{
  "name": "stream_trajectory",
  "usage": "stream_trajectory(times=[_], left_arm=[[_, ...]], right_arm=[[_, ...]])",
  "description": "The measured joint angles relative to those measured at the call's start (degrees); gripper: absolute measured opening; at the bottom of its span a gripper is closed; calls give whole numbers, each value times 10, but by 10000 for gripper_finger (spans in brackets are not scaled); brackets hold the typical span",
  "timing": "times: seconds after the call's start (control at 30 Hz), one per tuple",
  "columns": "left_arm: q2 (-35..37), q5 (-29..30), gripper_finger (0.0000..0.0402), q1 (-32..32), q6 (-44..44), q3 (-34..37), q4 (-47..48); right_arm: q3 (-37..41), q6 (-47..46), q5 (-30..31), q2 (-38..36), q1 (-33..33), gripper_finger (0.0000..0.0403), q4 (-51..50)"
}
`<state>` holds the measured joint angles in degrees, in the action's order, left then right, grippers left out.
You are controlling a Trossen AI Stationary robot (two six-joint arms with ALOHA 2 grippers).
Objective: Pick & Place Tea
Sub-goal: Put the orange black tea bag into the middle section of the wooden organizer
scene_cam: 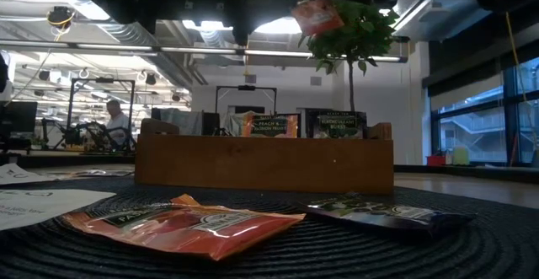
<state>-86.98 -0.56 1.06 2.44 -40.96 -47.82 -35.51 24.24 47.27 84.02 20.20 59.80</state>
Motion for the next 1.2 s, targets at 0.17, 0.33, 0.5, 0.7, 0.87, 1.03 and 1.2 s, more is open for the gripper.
stream_trajectory(times=[0.17,0.33,0.5,0.7,0.87,1.03,1.2], left_arm=[[0,0,57,0,0,0,0],[0,0,8,0,-1,0,0],[0,0,3,0,0,0,2],[19,-7,2,0,6,0,32],[79,-10,3,1,14,-1,143],[105,-78,3,0,28,-1,223],[100,-111,3,-19,25,0,225]], right_arm=[[0,0,-9,0,-2,0,-3],[0,-1,-9,0,-2,4,-9],[0,1,-6,-1,-2,16,-18],[0,2,19,-2,9,43,-24],[0,38,99,-2,41,70,-25],[0,45,124,-2,68,75,-55],[0,-9,33,-3,75,57,-97]])
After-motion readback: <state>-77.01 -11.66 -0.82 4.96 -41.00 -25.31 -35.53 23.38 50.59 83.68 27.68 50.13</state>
